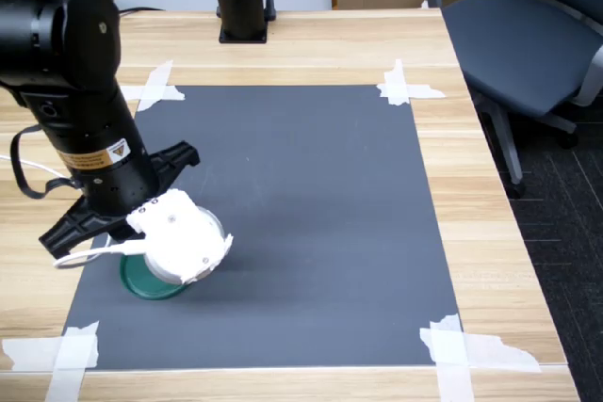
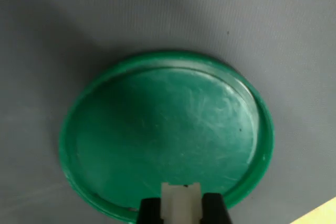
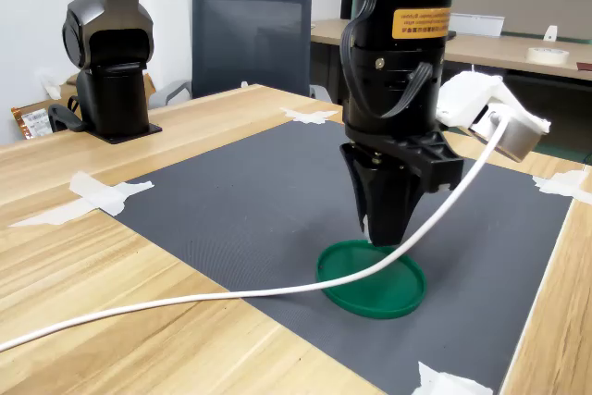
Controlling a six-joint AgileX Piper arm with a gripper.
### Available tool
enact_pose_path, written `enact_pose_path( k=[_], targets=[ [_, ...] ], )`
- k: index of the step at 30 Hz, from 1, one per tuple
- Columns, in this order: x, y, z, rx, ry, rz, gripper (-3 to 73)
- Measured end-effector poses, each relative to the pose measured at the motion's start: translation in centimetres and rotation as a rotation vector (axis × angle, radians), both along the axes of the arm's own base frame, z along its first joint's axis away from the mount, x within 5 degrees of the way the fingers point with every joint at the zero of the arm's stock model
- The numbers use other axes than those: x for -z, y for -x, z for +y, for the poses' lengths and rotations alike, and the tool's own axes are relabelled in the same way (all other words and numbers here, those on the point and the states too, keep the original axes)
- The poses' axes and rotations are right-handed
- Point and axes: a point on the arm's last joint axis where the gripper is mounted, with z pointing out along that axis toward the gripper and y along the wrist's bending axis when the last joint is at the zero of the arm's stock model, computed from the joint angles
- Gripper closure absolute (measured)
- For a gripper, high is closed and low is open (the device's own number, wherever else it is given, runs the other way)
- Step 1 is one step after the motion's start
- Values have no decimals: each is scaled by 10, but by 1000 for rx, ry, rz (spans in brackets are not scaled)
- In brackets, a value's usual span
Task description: Grasp a white terminal and put it in the green lid.
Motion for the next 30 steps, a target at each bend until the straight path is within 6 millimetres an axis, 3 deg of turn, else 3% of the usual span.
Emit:
enact_pose_path(
  k=[14,17,24,30],
  targets=[
    [3,2,0,-95,18,40,598],
    [3,2,0,-110,21,45,534],
    [3,1,0,-116,23,35,263],
    [3,0,3,-107,-12,19,202]
  ],
)
